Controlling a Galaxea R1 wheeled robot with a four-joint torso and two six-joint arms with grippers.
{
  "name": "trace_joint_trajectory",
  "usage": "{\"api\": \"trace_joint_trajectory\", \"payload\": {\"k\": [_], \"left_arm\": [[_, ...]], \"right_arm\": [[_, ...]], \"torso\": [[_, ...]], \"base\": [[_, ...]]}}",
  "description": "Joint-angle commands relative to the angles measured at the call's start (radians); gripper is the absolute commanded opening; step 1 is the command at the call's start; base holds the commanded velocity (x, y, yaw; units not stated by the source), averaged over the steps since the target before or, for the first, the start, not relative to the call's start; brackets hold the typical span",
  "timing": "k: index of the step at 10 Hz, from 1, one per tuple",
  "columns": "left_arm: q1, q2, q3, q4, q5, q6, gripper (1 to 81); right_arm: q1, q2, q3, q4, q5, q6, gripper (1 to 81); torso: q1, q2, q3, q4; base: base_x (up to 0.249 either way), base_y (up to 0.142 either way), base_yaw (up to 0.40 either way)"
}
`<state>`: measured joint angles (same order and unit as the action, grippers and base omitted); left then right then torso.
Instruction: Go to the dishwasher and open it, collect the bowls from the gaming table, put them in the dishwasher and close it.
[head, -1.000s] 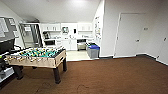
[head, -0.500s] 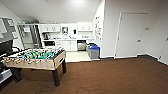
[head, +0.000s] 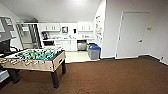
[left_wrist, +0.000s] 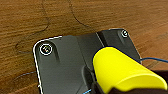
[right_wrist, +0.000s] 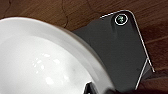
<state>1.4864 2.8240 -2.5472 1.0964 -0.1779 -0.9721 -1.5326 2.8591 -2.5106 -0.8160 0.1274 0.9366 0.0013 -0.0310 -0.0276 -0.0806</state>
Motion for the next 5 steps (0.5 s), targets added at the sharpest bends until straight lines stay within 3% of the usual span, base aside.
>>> {"api": "trace_joint_trajectory", "payload": {"k": [1, 5], "left_arm": [[-0.051, -0.007, 0.002, 0.010, 0.028, 0.003, 1.0], [-0.048, -0.009, 0.002, 0.010, 0.029, 0.003, 1.0]], "right_arm": [[0.050, -0.010, 0.007, -0.017, -0.020, 0.001, 1.0], [0.048, -0.007, 0.007, -0.017, -0.020, -0.001, 1.0]], "torso": [[0.000, 0.000, 0.000, 0.000], [-0.001, 0.000, 0.000, 0.000]], "base": [[0.154, 0.000, 0.000], [0.153, 0.000, 0.000]]}}
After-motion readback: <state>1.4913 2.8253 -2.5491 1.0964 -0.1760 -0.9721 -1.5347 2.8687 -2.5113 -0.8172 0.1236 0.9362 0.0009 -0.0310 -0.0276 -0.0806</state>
